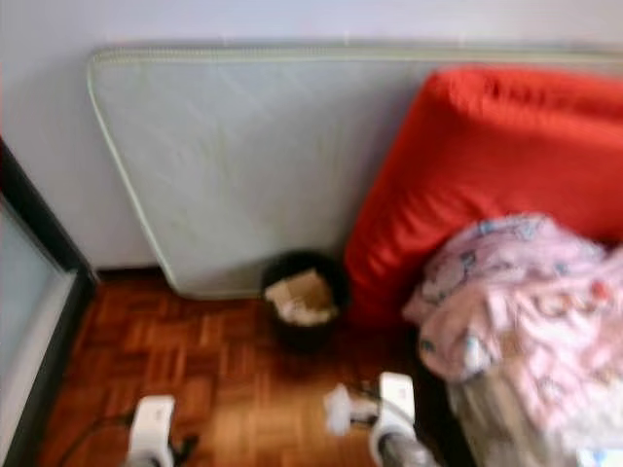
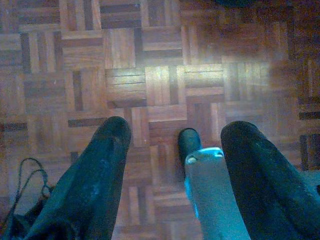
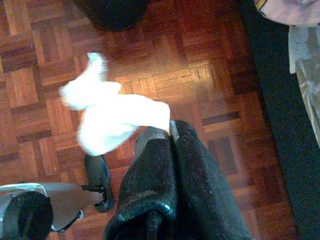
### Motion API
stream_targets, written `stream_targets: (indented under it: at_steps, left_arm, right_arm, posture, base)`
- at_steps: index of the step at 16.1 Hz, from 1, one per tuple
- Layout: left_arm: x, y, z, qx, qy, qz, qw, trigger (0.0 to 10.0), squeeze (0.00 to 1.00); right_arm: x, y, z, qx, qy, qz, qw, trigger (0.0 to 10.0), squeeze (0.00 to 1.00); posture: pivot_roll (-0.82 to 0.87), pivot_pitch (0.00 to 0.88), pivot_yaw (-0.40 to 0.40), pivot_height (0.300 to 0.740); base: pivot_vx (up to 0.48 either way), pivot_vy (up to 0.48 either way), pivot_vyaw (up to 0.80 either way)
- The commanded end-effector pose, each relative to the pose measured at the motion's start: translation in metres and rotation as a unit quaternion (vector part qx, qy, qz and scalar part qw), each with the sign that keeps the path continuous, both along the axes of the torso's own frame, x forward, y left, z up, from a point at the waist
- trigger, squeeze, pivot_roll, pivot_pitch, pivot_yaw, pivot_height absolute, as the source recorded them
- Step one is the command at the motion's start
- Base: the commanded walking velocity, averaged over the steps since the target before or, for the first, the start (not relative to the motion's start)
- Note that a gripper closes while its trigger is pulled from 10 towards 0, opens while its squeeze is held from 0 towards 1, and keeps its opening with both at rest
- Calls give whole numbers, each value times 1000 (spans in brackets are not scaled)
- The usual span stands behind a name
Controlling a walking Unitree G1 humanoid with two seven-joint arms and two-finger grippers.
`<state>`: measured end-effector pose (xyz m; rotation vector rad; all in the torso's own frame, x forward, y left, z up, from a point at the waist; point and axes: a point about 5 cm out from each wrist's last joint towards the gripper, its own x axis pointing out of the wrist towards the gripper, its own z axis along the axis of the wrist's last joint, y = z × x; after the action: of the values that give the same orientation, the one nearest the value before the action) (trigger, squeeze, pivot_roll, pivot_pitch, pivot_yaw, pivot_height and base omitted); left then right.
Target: Clean up the room
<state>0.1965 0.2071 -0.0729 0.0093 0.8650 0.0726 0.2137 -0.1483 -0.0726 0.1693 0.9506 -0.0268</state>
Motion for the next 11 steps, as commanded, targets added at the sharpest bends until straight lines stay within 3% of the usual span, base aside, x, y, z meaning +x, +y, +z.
stream_targets:
  at_steps: [1, 3, 9, 11]
  left_arm:
    - [-3, -3, -2, -3, 7, -1, 1000, 10000, 0]
    - [-3, -3, -2, -5, 7, 2, 1000, 10000, 0]
    - [-4, -3, -3, -3, 9, 2, 1000, 10000, 0]
    - [-4, -3, -3, -3, 10, 2, 1000, 10000, 0]
  right_arm:
    - [-1, -3, 0, -4, 0, 1, 1000, 10000, 0]
    - [-1, -3, 0, -3, -1, 1, 1000, 10000, 0]
    - [0, -3, 0, -4, -8, 12, 1000, 10000, 0]
    - [0, -3, 0, 0, -11, 14, 1000, 10000, 0]
  posture:
    - [-84, 58, -37, 740]
    - [-84, 57, -37, 740]
    - [-85, 60, -37, 740]
    - [-84, 61, -37, 740]
  base:
    - [0, 0, 0]
    - [0, 0, 0]
    - [314, 0, 0]
    - [322, 0, 613]
